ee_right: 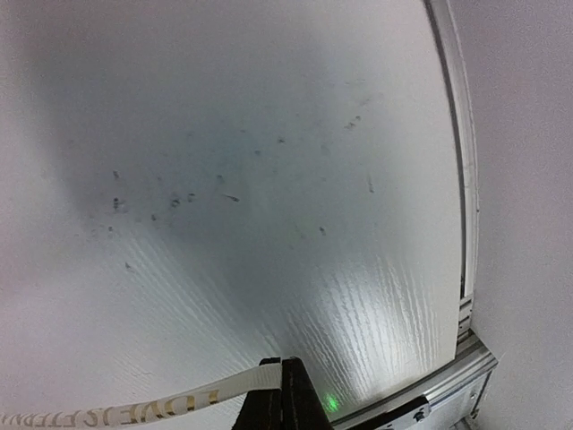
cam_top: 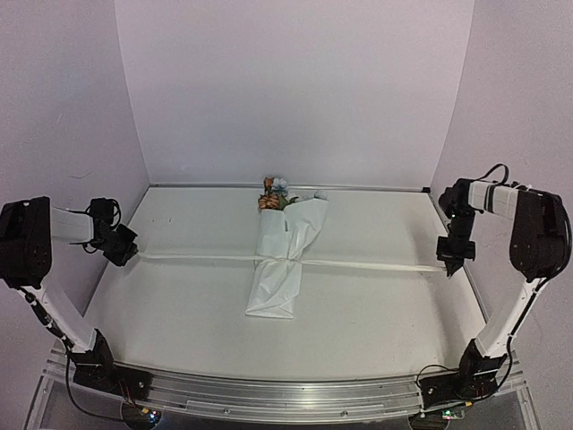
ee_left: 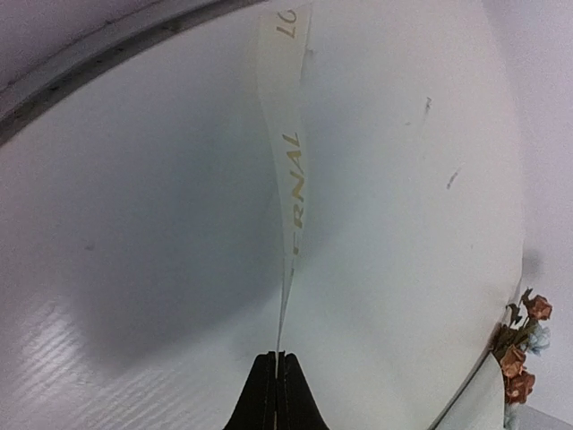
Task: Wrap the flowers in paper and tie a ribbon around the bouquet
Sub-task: Tie the ribbon around the folded bouquet.
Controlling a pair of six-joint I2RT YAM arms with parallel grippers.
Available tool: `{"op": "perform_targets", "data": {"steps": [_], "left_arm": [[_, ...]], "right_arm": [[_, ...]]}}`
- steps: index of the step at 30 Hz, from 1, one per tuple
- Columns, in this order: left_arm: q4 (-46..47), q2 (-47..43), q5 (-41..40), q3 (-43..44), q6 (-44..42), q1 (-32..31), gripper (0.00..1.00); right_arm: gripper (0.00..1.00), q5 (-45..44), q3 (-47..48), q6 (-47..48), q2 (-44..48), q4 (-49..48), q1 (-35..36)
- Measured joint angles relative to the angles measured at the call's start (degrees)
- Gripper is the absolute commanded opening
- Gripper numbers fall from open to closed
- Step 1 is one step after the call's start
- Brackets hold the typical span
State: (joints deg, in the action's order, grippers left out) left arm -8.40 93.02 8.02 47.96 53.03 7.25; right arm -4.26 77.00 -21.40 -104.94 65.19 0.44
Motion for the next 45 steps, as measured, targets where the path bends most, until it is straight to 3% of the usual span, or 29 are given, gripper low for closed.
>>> {"op": "perform_targets", "data": {"steps": [5, 13, 26, 29, 34, 37, 40, 42, 45], "left_arm": [[-2.76, -1.06, 1.64, -1.84, -0.49, 5.27, 0.0], [-5.76, -3.35, 4.34, -3.58, -0.75, 8.98, 0.0], [-7.41, -6.87, 6.29, -6.47, -2.55, 10.33, 0.0], [-5.43, -7.57, 5.48, -6.47, -1.92, 8.81, 0.04], [-3.57, -7.51, 5.53, -6.47, -0.78, 6.74, 0.51], [-3.22, -7.51, 5.94, -6.45, -0.56, 6.25, 0.67], [-3.27, -7.85, 6.36, -6.33, -0.23, 5.64, 0.72], [-3.35, -8.6, 6.46, -6.31, 0.27, 4.64, 0.74], [-3.35, -10.85, 6.88, -6.31, 2.41, 1.41, 0.75]], "right_arm": [[0.0, 2.97, -1.4, -0.62, 5.71, 1.13, -7.99], [0.0, 8.76, -3.38, -1.31, 7.88, 2.58, -13.91], [0.02, 12.33, -5.39, -1.41, 7.99, 2.38, -16.72], [0.19, 11.4, -7.31, -1.52, 8.17, 0.68, -14.82], [0.51, 11.18, -9.51, -1.67, 8.54, -1.19, -10.91], [0.64, 11.1, -10.16, -1.2, 9.72, -2.09, -8.61], [0.79, 10.61, -10.29, -0.05, 12.46, -2.85, -6.1], [0.98, 10.17, -10.29, 0.8, 14.56, -3.47, -4.33], [0.98, 9.39, -10.36, 2.96, 17.59, -5.13, -1.12]]}}
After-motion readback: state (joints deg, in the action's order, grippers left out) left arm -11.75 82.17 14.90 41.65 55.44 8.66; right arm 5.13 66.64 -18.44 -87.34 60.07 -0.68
